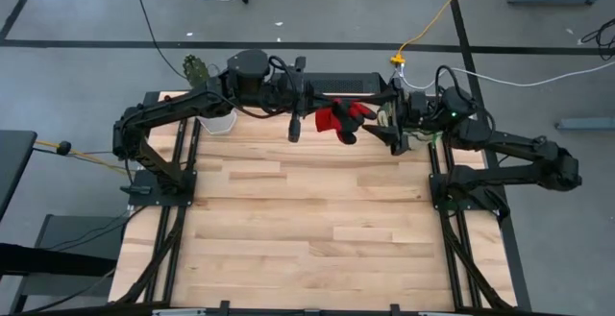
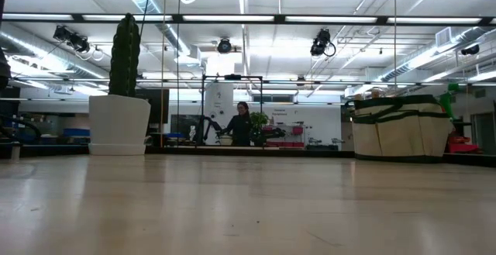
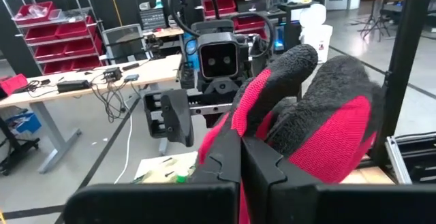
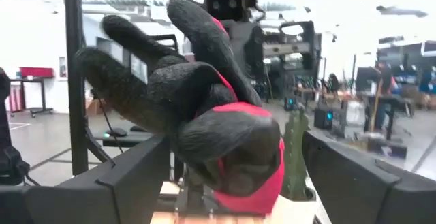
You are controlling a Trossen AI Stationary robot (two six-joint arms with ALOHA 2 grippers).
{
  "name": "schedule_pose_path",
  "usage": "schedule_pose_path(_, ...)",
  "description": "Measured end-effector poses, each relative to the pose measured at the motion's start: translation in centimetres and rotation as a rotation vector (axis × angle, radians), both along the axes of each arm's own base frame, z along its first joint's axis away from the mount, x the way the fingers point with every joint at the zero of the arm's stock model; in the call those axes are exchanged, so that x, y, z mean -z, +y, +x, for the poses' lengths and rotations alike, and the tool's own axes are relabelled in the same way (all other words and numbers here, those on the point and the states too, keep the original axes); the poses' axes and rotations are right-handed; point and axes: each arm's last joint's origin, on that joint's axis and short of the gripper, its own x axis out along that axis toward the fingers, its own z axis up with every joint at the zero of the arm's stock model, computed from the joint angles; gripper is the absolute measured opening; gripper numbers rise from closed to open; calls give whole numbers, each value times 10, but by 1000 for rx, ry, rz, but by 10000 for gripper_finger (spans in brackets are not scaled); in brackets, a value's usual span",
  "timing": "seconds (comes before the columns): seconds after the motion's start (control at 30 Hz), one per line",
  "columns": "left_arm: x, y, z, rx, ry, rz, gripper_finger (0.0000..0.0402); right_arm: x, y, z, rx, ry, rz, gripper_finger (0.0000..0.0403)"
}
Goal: Pick & Place Garden tools in Gardening bag
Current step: Put the red gloves into the white gardening bag
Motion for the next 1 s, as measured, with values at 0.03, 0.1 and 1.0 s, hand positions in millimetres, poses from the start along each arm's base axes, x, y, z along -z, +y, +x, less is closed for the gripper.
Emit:
schedule_pose_path(0.03,0,0,0,1,0,0,2,0,0,3,-7,-7,-11,337)
schedule_pose_path(0.1,0,0,0,1,1,-2,2,1,1,7,-15,-19,-35,337)
schedule_pose_path(1.0,0,0,0,7,1,-22,2,3,12,34,12,-151,-99,337)
